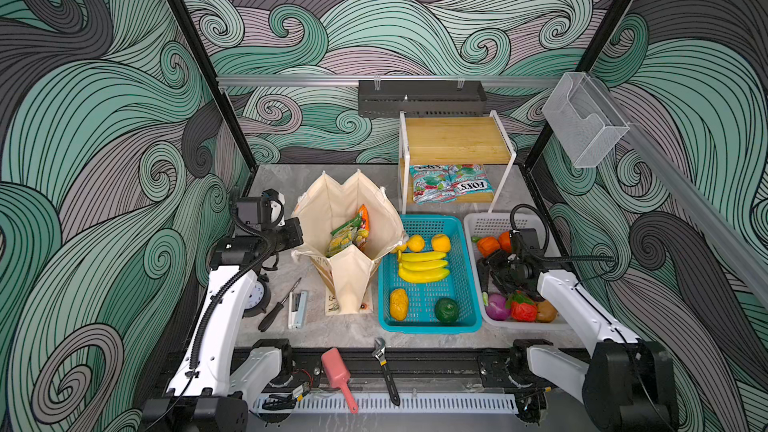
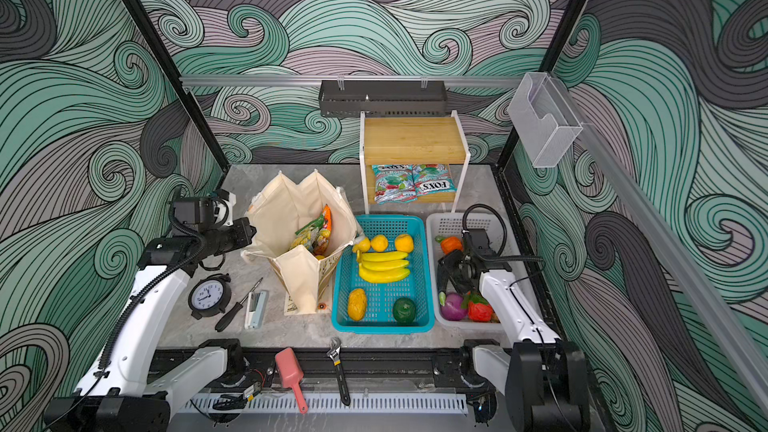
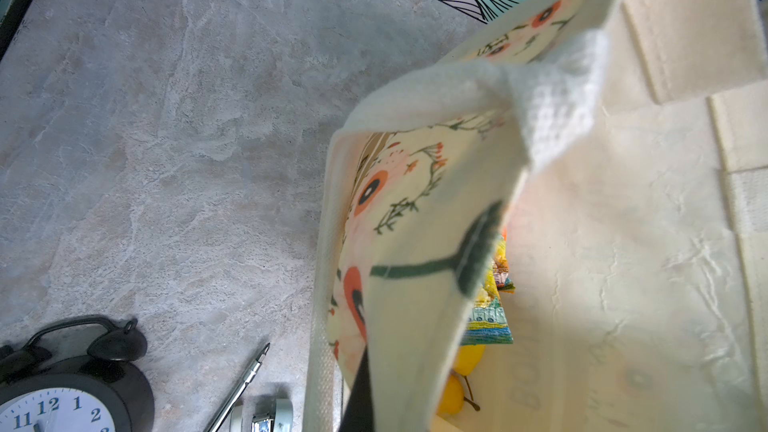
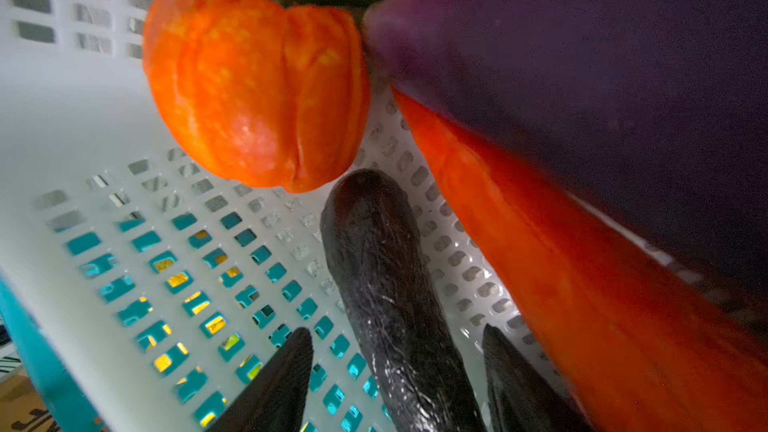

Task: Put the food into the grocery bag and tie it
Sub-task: 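Lower the right gripper into the white basket and grasp the dark eggplant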

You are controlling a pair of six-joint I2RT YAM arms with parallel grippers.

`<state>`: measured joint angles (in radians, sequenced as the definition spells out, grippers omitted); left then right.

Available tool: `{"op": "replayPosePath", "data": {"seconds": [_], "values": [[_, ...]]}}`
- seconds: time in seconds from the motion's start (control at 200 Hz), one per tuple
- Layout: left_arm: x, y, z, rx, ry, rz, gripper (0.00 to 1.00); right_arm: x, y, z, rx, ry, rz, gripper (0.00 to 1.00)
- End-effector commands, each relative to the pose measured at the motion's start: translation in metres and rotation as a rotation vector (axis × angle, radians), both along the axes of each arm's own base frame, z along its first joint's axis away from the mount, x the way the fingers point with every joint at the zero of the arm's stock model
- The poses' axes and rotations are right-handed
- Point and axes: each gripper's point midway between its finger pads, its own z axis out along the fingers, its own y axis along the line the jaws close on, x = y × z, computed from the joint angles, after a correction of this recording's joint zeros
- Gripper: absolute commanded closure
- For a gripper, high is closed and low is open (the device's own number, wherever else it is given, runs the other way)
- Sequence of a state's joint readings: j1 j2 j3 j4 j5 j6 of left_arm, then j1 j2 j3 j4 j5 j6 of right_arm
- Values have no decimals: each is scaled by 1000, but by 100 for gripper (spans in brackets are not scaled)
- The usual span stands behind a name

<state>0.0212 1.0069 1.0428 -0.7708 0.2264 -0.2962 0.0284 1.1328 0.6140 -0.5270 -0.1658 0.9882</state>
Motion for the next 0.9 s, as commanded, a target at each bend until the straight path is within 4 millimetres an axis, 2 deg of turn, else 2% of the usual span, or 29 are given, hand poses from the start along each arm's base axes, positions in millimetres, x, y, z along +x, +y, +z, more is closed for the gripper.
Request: {"op": "replayPosePath", "data": {"seconds": [0.0, 0.36, 0.896], "values": [[1, -5, -1, -11, 3, -23, 100, 2, -3, -2, 3, 1, -24, 36], [1, -5, -3, -8, 11, -22, 100, 0, -1, -18, 20, 23, -23, 38], [1, -5, -4, -8, 15, -24, 100, 2, -5, -30, 25, 21, -40, 45]]}}
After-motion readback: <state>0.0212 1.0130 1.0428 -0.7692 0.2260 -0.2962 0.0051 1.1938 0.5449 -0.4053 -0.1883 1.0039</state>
